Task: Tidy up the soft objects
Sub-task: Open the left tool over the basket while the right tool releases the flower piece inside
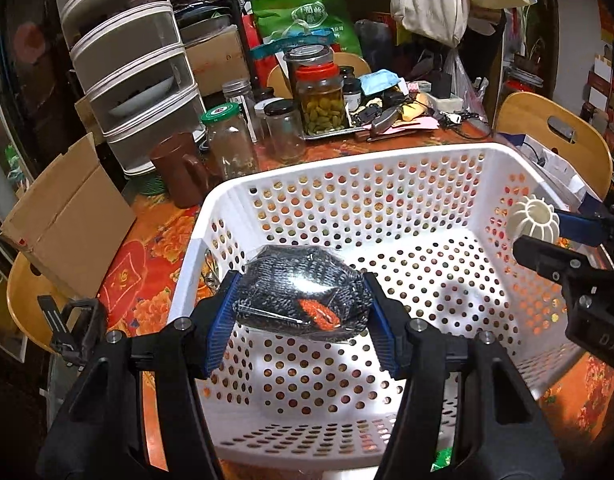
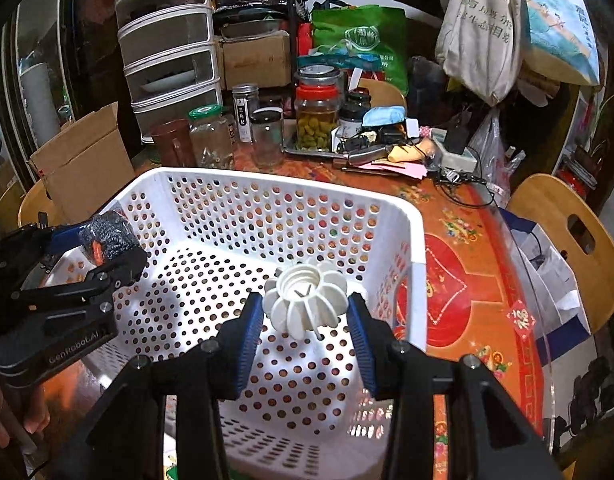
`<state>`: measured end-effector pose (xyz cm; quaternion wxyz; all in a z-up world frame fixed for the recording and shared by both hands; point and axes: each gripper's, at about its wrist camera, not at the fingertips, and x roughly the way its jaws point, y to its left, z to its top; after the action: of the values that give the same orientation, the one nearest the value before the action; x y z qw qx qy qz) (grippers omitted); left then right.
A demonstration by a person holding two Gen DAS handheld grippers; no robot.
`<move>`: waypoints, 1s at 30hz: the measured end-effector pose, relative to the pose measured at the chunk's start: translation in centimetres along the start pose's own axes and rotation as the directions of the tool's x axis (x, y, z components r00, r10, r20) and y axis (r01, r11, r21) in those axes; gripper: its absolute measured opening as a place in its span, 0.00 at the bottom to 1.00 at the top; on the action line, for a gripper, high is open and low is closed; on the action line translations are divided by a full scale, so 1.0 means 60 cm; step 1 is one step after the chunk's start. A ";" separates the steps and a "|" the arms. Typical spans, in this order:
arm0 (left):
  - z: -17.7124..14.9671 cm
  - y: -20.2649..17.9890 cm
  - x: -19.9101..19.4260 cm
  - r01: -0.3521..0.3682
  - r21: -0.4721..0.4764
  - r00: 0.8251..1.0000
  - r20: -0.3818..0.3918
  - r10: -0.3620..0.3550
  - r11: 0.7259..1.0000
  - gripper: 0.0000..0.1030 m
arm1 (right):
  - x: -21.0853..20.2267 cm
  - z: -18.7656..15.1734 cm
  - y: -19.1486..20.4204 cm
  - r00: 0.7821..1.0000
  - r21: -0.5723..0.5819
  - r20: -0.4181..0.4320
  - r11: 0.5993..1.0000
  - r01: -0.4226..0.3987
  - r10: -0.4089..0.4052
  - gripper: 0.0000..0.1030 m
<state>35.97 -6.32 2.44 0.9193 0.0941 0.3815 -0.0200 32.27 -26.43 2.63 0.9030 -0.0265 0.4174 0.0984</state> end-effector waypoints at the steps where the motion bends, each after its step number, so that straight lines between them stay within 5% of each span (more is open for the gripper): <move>1: -0.002 0.000 0.002 0.000 -0.002 1.000 -0.003 0.000 1.000 0.56 | 0.001 0.001 0.000 1.000 0.005 0.003 1.000 -0.003 0.003 0.41; 4: -0.006 0.005 0.002 0.010 -0.018 1.000 0.008 -0.009 1.000 0.64 | 0.002 0.006 -0.004 1.000 0.022 0.008 1.000 0.000 0.000 0.47; 7: -0.009 0.009 -0.015 -0.027 -0.026 0.998 0.059 0.028 0.999 0.89 | -0.008 0.007 -0.003 1.000 0.017 0.024 1.000 0.016 -0.017 0.79; 8: -0.011 0.011 -0.025 -0.034 -0.030 0.996 0.085 0.036 0.999 0.95 | -0.016 0.007 -0.002 0.999 0.013 0.040 1.000 0.016 -0.016 0.81; 15: -0.052 0.030 -0.109 -0.049 -0.010 0.990 0.134 0.050 0.999 0.96 | -0.112 -0.042 -0.002 0.990 0.024 0.138 1.000 -0.016 0.013 0.81; 23: -0.215 0.102 -0.227 0.036 -0.076 0.994 0.109 -0.028 0.996 1.00 | -0.185 -0.244 0.007 0.986 0.097 0.149 0.991 -0.091 0.076 0.85; 30: -0.337 0.145 -0.239 0.055 -0.190 0.998 0.032 -0.049 0.980 1.00 | -0.165 -0.371 0.025 0.986 0.218 0.093 0.964 -0.153 0.136 0.85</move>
<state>12.63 5.51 -0.05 0.9284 -0.0046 0.3715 -0.0087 9.05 -29.38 -4.31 0.9060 0.1100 0.3915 0.1173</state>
